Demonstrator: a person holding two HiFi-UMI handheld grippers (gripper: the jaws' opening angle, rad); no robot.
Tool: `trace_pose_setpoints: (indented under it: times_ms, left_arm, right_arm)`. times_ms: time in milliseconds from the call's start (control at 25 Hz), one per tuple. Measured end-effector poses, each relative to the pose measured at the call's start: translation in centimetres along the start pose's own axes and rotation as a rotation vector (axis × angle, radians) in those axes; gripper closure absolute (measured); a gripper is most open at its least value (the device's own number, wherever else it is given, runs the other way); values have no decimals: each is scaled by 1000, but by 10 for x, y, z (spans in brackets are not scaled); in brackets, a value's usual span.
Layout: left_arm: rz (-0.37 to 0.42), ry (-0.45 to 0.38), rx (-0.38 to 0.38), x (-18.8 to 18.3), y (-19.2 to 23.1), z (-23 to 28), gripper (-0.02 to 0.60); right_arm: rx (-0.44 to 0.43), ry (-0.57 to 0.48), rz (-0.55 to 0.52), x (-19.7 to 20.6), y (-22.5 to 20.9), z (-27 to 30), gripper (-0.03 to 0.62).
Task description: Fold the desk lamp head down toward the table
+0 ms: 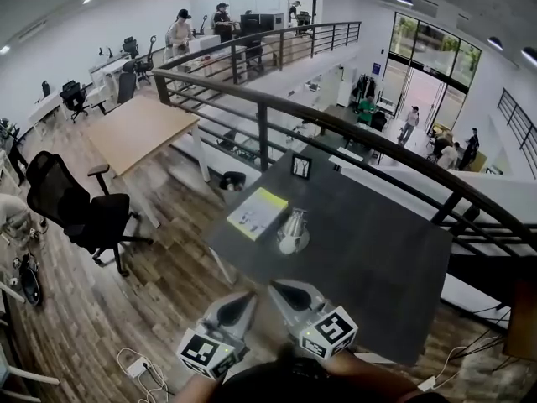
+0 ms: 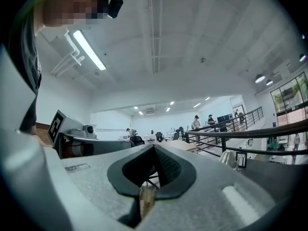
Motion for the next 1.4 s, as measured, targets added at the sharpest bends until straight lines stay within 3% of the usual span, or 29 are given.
trace_pose_setpoints:
  times_ms: [240,480,800,1400]
  left_arm:
    - [17,22,42,5,-1,67,580]
    - [18,-3,108,20,12,112,580]
    - [-16,24,259,10,19,163,580]
    - [-8,67,551,-6,96,232,580]
  right_arm:
    - [49,-7,-2,-2,-67,-8,588]
    - [118,1,8,16,-102,-12,580]
    - [265,20,20,19,-136,-13,574]
    - [558,17,27,13,-179,46,554]
Point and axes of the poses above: the fingertips, and each gripper's own axes: z forward along the fingers, y to its left, x out of its underside, the point moved 5 cm from there along -z, backward along the fingers, and after that the axes turned 12 degrees about -x, right-handed, at the moved point
